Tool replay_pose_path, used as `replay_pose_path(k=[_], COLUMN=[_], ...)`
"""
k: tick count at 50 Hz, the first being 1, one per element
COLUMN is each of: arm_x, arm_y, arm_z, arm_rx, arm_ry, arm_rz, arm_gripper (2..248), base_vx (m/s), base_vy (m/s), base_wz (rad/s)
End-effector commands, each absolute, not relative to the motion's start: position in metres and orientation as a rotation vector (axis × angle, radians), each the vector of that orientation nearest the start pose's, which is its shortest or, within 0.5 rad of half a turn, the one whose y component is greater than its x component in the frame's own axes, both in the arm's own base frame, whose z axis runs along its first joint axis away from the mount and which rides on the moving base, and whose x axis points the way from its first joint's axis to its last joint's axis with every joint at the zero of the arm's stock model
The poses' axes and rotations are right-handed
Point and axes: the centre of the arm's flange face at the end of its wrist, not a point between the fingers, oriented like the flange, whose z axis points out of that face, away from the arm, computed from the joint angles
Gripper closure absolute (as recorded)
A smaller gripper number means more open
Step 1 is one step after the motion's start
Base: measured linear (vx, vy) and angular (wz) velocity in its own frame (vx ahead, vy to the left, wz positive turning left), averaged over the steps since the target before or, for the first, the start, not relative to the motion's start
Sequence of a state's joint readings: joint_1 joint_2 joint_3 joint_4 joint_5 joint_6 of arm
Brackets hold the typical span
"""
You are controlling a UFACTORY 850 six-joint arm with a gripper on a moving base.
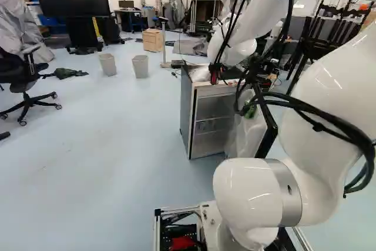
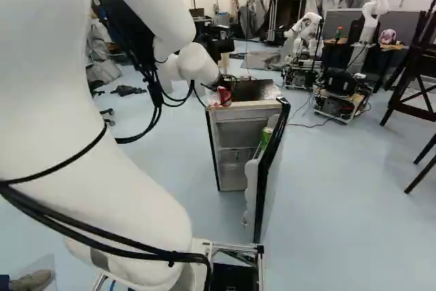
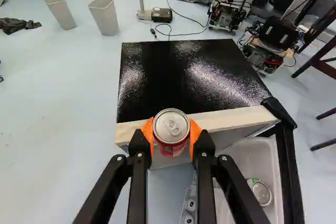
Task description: Grab a drink from the fridge
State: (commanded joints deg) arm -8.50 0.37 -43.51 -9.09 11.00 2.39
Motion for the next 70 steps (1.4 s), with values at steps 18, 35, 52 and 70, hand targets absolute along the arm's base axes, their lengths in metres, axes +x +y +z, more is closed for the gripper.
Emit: replay_pose_path(k=[18,35,52,70], arm_x=[0.494,0.515,0.518,0.518], arm_y=[-0.068,-0.069,-0.069,-0.069], arm_z=[0.499,0.492,0.491,0.491], arm_rx=[-2.873,-2.877,-2.878,-2.878], arm_ry=[0.019,0.013,0.013,0.013], arm_rz=[-1.483,-1.468,-1.464,-1.464], arm_gripper=[160,160,160,160], base_vx=[0.000,0.000,0.000,0.000], base_vy=[0.000,0.000,0.000,0.000], base_wz=[0.000,0.000,0.000,0.000])
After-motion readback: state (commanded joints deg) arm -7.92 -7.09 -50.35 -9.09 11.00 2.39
